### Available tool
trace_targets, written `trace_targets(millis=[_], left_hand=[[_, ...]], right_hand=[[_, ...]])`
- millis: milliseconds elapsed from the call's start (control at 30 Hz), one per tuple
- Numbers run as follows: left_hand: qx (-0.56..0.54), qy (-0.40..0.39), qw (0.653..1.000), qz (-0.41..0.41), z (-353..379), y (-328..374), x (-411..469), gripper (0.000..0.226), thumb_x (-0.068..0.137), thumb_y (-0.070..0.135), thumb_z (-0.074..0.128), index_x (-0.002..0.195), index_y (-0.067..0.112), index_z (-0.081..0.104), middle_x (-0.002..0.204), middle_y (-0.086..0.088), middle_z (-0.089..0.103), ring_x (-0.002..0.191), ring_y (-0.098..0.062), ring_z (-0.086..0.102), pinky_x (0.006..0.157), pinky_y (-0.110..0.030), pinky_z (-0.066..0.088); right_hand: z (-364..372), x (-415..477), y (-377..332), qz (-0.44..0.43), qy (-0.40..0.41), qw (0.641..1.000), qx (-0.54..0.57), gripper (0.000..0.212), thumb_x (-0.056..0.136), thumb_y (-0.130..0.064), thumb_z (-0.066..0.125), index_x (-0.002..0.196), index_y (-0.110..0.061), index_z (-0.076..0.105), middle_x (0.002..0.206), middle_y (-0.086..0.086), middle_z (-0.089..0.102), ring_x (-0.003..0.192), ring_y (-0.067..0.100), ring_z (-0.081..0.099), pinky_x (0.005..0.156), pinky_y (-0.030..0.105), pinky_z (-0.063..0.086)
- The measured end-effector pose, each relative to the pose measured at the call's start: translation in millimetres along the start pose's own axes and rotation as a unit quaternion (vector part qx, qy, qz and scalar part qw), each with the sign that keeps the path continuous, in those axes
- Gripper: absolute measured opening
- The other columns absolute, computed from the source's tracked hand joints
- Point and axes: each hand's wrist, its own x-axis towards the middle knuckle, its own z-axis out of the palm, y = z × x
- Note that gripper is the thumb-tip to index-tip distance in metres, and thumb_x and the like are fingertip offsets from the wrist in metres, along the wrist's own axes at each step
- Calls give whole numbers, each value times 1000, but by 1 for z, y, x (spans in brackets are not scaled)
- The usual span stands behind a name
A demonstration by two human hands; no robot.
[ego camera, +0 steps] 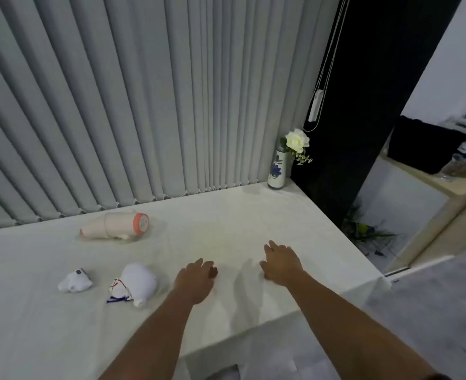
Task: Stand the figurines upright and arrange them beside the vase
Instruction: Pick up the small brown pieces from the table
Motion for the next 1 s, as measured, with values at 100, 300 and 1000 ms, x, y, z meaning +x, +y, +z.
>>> trace_targets(millis=[100,300,1000], left_hand=[[-49,-19,999,-15,18,-5,-3,55,95,28,42,147,27,25,155,-7,29,137,-29,36,113,-41,33],[-112,10,993,-26,44,-14,2,57,97,22,41,149,31,20,157,-4,25,140,-26,33,114,-39,31],[-122,36,991,-34,49,-26,28,22,89,15,49,110,16,44,112,-5,61,101,-25,57,76,-34,43]], right_hand=[[13,-8,13,27,-14,999,14,50,97,-35,37,140,-10,34,156,8,26,132,31,38,112,43,28],[46,-17,29,46,-3,997,62,41,90,-12,42,131,-13,40,140,7,44,115,29,50,97,37,42],[76,-16,27,83,60,978,183,23,84,-12,48,107,-15,48,99,5,58,90,25,56,70,34,49]])
